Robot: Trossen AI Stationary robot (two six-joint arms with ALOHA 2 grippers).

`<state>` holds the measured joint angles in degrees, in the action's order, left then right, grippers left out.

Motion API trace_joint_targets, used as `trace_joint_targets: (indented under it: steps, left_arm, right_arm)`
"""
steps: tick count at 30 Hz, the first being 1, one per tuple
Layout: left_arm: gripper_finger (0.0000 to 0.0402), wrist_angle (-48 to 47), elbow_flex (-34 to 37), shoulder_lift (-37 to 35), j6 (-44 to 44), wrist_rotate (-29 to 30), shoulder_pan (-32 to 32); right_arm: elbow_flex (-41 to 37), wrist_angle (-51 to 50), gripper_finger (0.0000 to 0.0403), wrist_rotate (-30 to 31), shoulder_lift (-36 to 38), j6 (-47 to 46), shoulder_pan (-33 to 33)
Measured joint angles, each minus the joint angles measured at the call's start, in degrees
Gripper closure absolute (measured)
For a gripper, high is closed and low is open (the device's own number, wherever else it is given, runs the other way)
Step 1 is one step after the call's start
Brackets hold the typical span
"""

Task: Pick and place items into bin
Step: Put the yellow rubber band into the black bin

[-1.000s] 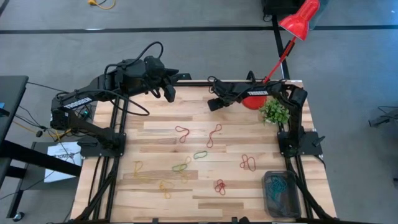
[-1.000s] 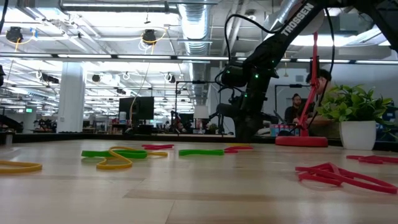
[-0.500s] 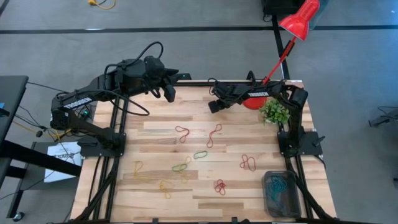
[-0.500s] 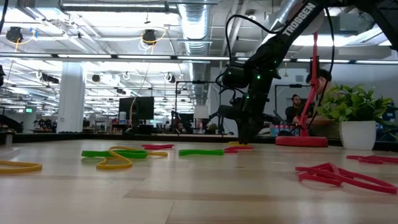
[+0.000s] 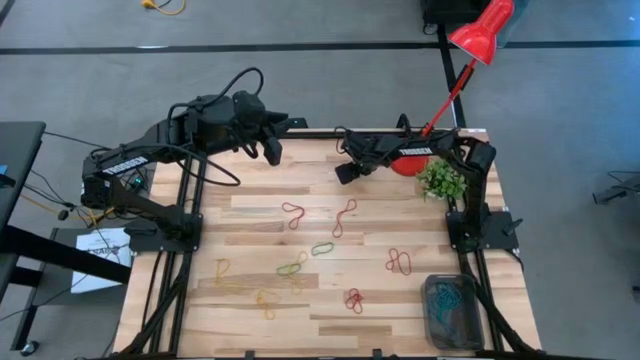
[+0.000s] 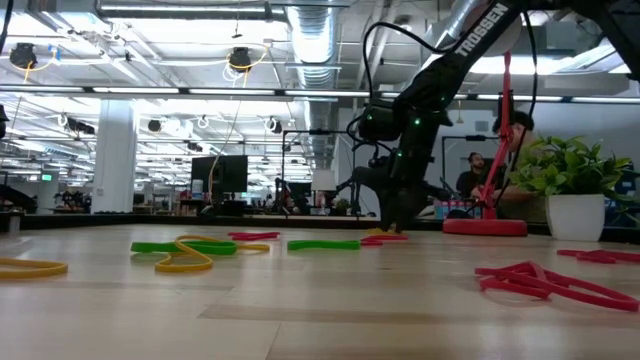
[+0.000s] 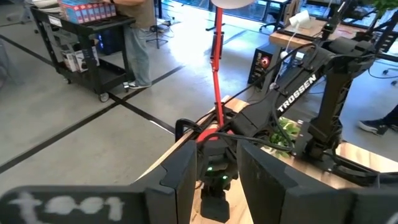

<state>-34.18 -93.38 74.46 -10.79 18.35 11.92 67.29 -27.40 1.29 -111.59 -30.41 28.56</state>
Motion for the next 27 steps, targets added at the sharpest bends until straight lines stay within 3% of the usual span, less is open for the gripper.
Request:
trace_joint_targets:
  steps: [6, 27]
  left_arm:
    - [0.0297, -1.25, 0.0, 0.02, -0.09, 0.0, 0.0]
    - [0.0297, -1.61, 0.0, 0.02, -0.2, 0.0, 0.0]
  right_arm:
    - [0.39, -0.67, 0.0253, 1.38, 0.83, 0.31, -1.75]
    - [1.49, -3.53, 0.0276, 3.79, 0.44, 0.37, -4.4]
